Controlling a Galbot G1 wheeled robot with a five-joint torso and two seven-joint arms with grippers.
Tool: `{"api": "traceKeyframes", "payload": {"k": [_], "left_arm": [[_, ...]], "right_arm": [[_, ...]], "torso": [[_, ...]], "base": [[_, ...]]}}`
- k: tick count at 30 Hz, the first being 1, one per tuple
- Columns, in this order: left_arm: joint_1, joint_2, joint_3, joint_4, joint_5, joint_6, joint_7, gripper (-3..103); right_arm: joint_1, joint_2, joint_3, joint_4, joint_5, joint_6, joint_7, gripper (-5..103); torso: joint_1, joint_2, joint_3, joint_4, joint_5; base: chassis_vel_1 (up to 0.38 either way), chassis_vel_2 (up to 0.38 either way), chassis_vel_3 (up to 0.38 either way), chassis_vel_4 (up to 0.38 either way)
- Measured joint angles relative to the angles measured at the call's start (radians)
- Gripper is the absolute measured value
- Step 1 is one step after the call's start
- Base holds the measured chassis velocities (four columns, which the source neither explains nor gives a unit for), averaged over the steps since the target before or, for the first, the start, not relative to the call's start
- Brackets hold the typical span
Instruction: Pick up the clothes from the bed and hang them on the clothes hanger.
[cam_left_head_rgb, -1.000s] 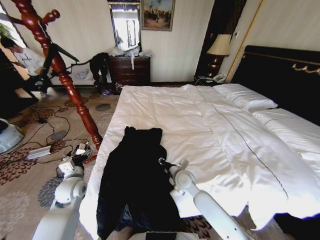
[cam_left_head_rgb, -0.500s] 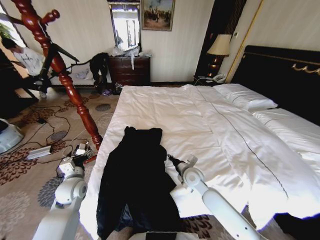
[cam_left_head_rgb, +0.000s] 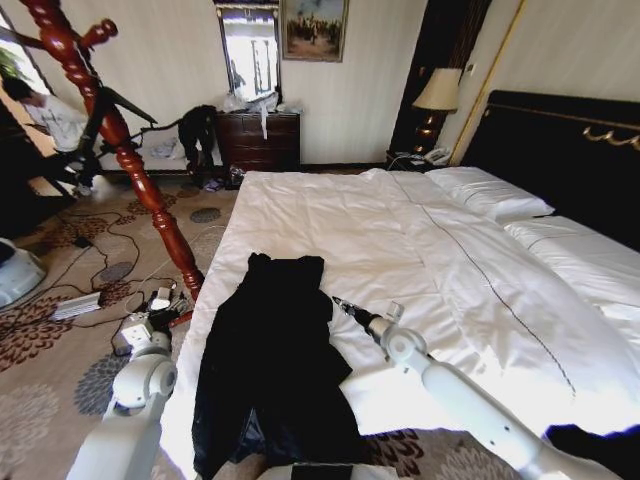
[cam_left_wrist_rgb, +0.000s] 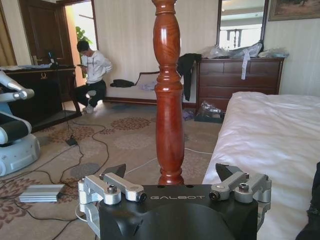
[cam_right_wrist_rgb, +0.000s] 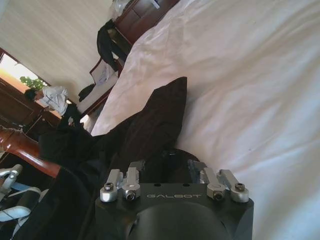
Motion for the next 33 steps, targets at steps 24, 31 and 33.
{"api": "traceKeyframes", "payload": {"k": [24,31,33], "left_arm": [[-0.015,0.029,0.001,0.011,-0.023,0.007,-0.004,100],[-0.021,0.029,-0.001,0.015,-0.027,0.007,-0.004,100],[-0.022,0.028,-0.001,0.017,-0.027,0.007,-0.004,100]], "right_arm": [[0.020,0.092,0.003,-0.119,-0.003,-0.028,0.064,98],[0.021,0.097,-0.009,-0.121,-0.005,-0.028,0.055,73],[0.020,0.094,-0.011,-0.116,-0.006,-0.027,0.053,61]], "torso": [[0.000,0.000,0.000,-0.0005,0.0000],[0.000,0.000,0.000,-0.0006,0.0000],[0.000,0.000,0.000,-0.0006,0.0000]], "base": [[0.000,0.000,0.000,0.000],[0.000,0.000,0.000,0.000],[0.000,0.000,0.000,0.000]]}}
